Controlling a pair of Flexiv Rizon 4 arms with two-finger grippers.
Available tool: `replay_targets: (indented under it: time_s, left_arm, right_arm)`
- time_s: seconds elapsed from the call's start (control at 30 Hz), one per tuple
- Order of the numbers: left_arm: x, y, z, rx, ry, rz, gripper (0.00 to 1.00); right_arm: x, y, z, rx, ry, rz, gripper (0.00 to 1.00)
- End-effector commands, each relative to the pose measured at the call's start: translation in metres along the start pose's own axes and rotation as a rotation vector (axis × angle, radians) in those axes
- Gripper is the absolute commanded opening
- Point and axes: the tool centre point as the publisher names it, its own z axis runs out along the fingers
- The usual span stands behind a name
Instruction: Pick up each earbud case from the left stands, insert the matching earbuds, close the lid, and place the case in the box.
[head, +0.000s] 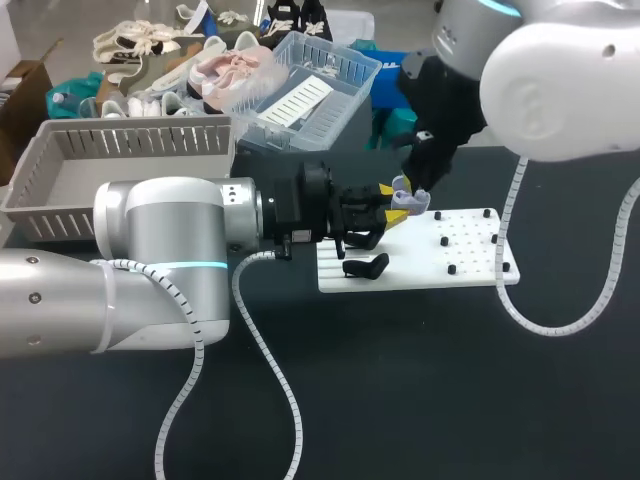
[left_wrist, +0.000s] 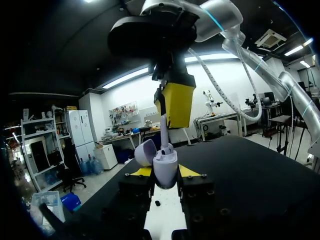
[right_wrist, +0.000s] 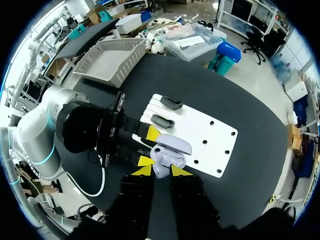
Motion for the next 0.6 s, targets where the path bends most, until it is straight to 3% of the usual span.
replay_targets:
  time_s: [0.03, 0.6]
  left_arm:
    - [0.0007, -0.0006, 0.0003, -0.005, -0.002, 0.002, 0.00]
    - [0.0007, -0.0006, 0.0003, -0.005, -0.002, 0.002, 0.00]
  right_arm:
    - [-0.0040, 0.0014, 0.0021, 0.005, 0.013, -0.006, 0.00]
    - [-0.0065, 0.0057, 0.0100, 0.000, 0.009, -0.007, 0.00]
